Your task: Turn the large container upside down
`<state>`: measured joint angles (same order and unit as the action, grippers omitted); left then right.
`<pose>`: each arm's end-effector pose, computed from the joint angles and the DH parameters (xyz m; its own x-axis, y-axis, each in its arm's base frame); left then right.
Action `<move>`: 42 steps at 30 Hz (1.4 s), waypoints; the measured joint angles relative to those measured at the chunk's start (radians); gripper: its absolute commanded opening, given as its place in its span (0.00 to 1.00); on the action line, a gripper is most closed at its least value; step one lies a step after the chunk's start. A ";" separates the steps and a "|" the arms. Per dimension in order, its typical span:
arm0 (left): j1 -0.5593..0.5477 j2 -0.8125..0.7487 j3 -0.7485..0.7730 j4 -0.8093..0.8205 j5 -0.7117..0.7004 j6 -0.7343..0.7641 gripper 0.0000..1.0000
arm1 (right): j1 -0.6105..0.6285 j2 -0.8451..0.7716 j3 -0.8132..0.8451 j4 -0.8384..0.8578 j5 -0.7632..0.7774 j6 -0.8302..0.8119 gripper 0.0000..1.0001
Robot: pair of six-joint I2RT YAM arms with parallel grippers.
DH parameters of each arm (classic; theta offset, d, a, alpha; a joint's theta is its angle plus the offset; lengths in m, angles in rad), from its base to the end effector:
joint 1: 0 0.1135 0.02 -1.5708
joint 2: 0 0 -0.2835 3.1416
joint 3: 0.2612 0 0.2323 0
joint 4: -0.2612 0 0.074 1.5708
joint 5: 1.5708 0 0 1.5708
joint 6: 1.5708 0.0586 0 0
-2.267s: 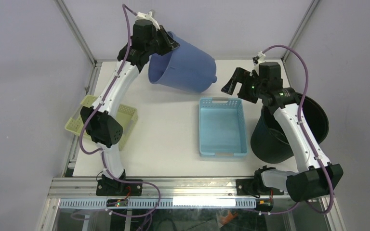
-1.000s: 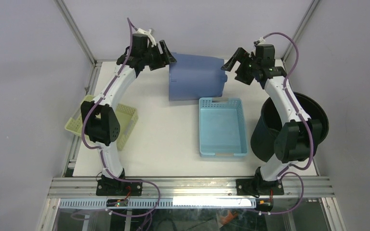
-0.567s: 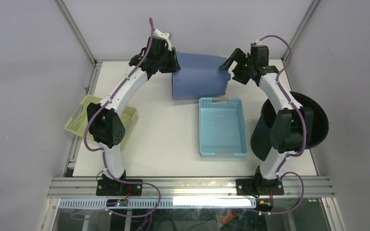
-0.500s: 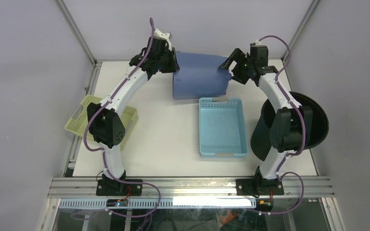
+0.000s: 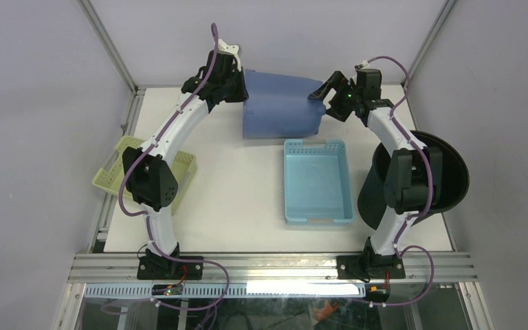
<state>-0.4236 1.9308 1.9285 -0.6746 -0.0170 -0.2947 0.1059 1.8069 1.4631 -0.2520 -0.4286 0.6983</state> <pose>0.4086 -0.1832 0.3552 -0.6623 -0.0199 -0.7490 0.2159 0.9522 -0.2162 0.4182 0.0689 0.2985 -0.7091 0.5127 -0.4840 0.0231 0.7030 0.7108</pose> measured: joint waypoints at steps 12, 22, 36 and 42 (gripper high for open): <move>0.000 0.000 0.000 0.000 0.012 0.016 0.00 | 0.003 0.033 0.013 0.007 0.005 -0.009 0.99; 0.002 0.000 -0.016 0.002 0.027 0.034 0.00 | 0.001 0.010 -0.048 0.072 -0.046 -0.027 0.99; 0.020 0.002 -0.039 0.009 0.027 0.021 0.07 | -0.010 -0.136 -0.042 0.075 -0.060 -0.014 0.99; 0.026 0.015 -0.099 0.031 0.026 -0.019 0.07 | 0.008 -0.162 0.026 0.077 -0.059 -0.010 0.99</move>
<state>-0.3977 1.9461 1.8297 -0.6441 0.0086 -0.3138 0.1139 1.6451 1.4891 -0.1753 -0.4877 0.6880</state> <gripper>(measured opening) 0.132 0.985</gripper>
